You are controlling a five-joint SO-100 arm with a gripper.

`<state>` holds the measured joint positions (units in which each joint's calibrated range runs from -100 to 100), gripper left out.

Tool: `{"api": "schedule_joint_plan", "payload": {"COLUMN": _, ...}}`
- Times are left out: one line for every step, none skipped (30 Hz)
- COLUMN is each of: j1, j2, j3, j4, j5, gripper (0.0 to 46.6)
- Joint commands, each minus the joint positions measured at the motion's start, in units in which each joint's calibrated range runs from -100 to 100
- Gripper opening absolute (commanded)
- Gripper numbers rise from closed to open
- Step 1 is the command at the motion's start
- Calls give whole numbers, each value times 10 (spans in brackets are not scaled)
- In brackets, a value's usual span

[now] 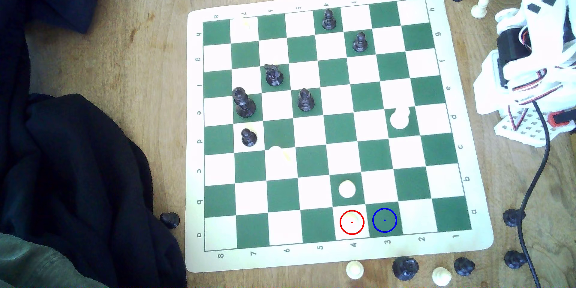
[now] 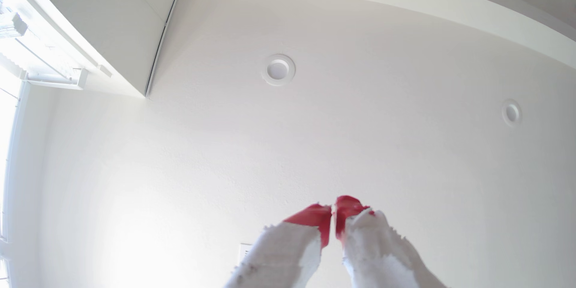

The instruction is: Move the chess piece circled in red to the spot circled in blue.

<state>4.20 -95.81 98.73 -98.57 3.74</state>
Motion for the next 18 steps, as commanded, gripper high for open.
{"api": "schedule_joint_plan", "payload": {"j1": 1, "j2": 0, "j3": 12, "j4": -12, "j5": 1, "gripper": 2}}
{"api": "schedule_joint_plan", "payload": {"j1": 1, "j2": 0, "j3": 12, "j4": -11, "j5": 1, "gripper": 2}}
{"api": "schedule_joint_plan", "payload": {"j1": 1, "j2": 0, "j3": 12, "j4": -11, "j5": 1, "gripper": 2}}
{"api": "schedule_joint_plan", "payload": {"j1": 1, "j2": 0, "j3": 12, "j4": -11, "j5": 1, "gripper": 2}}
{"api": "schedule_joint_plan", "payload": {"j1": 1, "j2": 0, "j3": 12, "j4": -5, "j5": 1, "gripper": 2}}
{"api": "schedule_joint_plan", "payload": {"j1": 1, "j2": 0, "j3": 12, "j4": 29, "j5": 1, "gripper": 2}}
{"api": "schedule_joint_plan", "payload": {"j1": 1, "j2": 0, "j3": 12, "j4": 50, "j5": 1, "gripper": 2}}
{"api": "schedule_joint_plan", "payload": {"j1": 1, "j2": 0, "j3": 12, "j4": 83, "j5": 1, "gripper": 2}}
{"api": "schedule_joint_plan", "payload": {"j1": 1, "j2": 0, "j3": 12, "j4": 126, "j5": 1, "gripper": 2}}
{"api": "schedule_joint_plan", "payload": {"j1": 1, "j2": 0, "j3": 12, "j4": 160, "j5": 1, "gripper": 2}}
{"api": "schedule_joint_plan", "payload": {"j1": -3, "j2": 0, "j3": 12, "j4": 225, "j5": 1, "gripper": 2}}
{"api": "schedule_joint_plan", "payload": {"j1": -3, "j2": 0, "j3": 11, "j4": 252, "j5": 1, "gripper": 2}}
{"api": "schedule_joint_plan", "payload": {"j1": -3, "j2": 0, "j3": 11, "j4": 280, "j5": 1, "gripper": 2}}
{"api": "schedule_joint_plan", "payload": {"j1": -3, "j2": 0, "j3": 10, "j4": 326, "j5": 1, "gripper": 2}}
{"api": "schedule_joint_plan", "payload": {"j1": -3, "j2": 0, "j3": 3, "j4": 416, "j5": -1, "gripper": 2}}
{"api": "schedule_joint_plan", "payload": {"j1": -3, "j2": 0, "j3": -7, "j4": 485, "j5": -2, "gripper": 2}}
{"api": "schedule_joint_plan", "payload": {"j1": -3, "j2": 0, "j3": -17, "j4": 542, "j5": -2, "gripper": 2}}
{"api": "schedule_joint_plan", "payload": {"j1": -4, "j2": 0, "j3": -31, "j4": 611, "j5": -2, "gripper": 2}}
